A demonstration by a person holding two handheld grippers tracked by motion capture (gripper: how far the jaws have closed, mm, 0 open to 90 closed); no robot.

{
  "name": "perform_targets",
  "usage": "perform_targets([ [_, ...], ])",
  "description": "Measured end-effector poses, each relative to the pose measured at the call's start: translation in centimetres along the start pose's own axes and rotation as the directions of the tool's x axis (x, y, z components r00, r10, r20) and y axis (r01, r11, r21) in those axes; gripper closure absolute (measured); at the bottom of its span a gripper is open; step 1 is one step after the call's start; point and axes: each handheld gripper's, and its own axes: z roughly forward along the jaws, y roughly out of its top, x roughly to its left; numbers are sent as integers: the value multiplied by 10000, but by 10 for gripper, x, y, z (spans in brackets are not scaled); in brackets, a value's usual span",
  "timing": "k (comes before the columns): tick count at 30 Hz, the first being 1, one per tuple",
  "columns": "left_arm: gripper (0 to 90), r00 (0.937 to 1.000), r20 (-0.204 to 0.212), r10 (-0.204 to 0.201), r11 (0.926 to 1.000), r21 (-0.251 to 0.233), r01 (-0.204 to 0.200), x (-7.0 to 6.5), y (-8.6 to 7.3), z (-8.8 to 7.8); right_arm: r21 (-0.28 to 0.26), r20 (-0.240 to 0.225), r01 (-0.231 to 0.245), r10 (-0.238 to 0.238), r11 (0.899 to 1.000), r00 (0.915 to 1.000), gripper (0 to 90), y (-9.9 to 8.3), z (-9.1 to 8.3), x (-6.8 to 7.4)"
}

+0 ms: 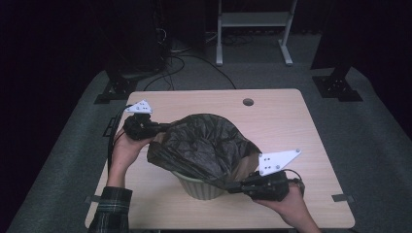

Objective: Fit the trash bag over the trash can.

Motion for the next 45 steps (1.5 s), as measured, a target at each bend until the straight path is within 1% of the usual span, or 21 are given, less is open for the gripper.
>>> perform_targets([
  [4, 899, 10000, 10, -10, 10000, 18, 10, 0, -1, 0, 546, -114, 15, -9, 9985, 9999, 899, -10, 16, 4],
  [6, 899, 10000, 51, -10, 10000, 44, 10, 0, -1, 0, 744, -42, 69, -66, 9972, 10000, 899, -13, 22, 6],
  [11, 899, 9999, 133, 36, 9999, 134, -38, -1, -2, 1, 1127, -115, 69, -56, 9936, 9999, 899, -21, 37, 7],
  [13, 899, 9998, 179, 7, 9999, 132, -9, -1, -2, 1, 1277, -31, 137, -134, 9917, 9999, 899, -24, 43, 9],
  [20, 899, 9999, 168, 2, 9999, 160, -5, -1, -3, 3, 1655, -66, 63, -53, 9862, 10000, 899, -36, 61, 7],
  [22, 898, 9998, 193, -11, 9999, 165, 8, -1, -3, 4, 1800, 19, 124, -129, 9836, 9999, 899, -40, 66, 7],
  [26, 899, 9998, 180, -24, 9998, 179, 21, -1, -4, 4, 2000, 57, 112, -126, 9797, 9999, 899, -46, 75, 5],
  [33, 898, 9998, 174, -60, 9998, 189, 56, 0, -5, 6, 2266, 269, 160, -226, 9739, 9994, 899, -58, 88, 1],
  [35, 898, 9998, 193, -59, 9998, 208, 55, 0, -6, 7, 2382, 357, 106, -196, 9712, 9992, 899, -62, 91, 0],
  [39, 898, 9997, 199, -114, 9997, 233, 109, 0, -8, 9, 2504, 475, -70, -50, 9681, 9989, 899, -71, 96, -3],
  [42, 898, 9997, 221, -123, 9996, 244, 118, 1, -9, 11, 2636, 625, -84, -84, 9646, 9980, 899, -78, 97, -5],
  [45, 898, 9997, 203, -109, 9996, 247, 104, 1, -8, 11, 2672, 705, -95, -98, 9636, 9975, 898, -82, 96, -6],
])
